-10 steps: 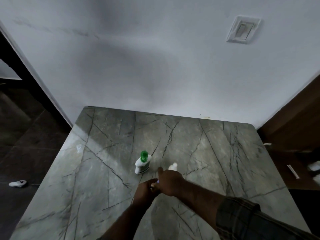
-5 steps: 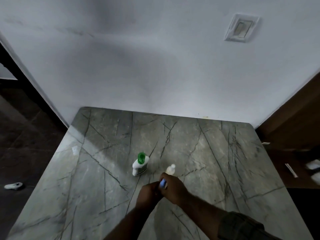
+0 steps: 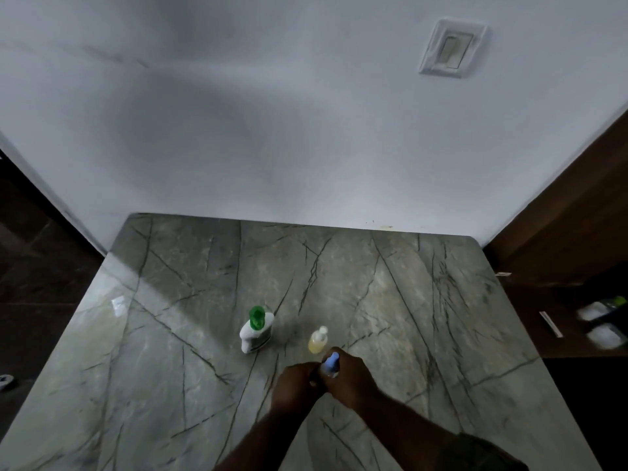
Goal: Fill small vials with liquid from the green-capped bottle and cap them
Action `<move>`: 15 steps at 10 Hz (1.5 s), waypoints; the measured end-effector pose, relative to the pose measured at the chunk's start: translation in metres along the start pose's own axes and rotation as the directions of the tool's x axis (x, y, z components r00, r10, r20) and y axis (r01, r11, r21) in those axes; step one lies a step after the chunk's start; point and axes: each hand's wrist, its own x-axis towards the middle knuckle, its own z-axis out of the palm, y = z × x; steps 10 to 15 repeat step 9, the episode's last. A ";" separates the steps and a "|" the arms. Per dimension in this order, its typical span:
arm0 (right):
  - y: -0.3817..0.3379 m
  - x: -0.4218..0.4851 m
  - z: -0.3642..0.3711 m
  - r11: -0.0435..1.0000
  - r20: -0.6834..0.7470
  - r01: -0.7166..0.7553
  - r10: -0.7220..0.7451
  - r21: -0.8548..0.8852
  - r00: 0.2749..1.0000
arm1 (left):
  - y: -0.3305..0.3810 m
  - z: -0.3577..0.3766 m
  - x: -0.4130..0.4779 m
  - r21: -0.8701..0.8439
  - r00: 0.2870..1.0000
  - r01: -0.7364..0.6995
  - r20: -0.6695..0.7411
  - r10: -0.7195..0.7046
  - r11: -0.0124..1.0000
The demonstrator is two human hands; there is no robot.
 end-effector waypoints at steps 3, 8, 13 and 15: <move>0.026 0.033 -0.032 0.998 -0.121 0.037 -0.044 -0.057 0.992 | 0.000 0.006 0.008 -0.245 0.914 0.328 -0.163 -0.372 0.912; 0.051 0.070 -0.022 0.979 -0.112 0.002 -0.025 -0.202 0.993 | -0.064 -0.044 0.009 -0.379 0.676 0.496 -0.396 -0.621 0.781; 0.058 0.070 -0.021 0.989 -0.067 0.021 -0.031 -0.147 0.997 | -0.066 -0.043 0.006 -0.366 0.688 0.487 -0.399 -0.606 0.794; 0.058 0.070 -0.021 0.989 -0.067 0.021 -0.031 -0.147 0.997 | -0.066 -0.043 0.006 -0.366 0.688 0.487 -0.399 -0.606 0.794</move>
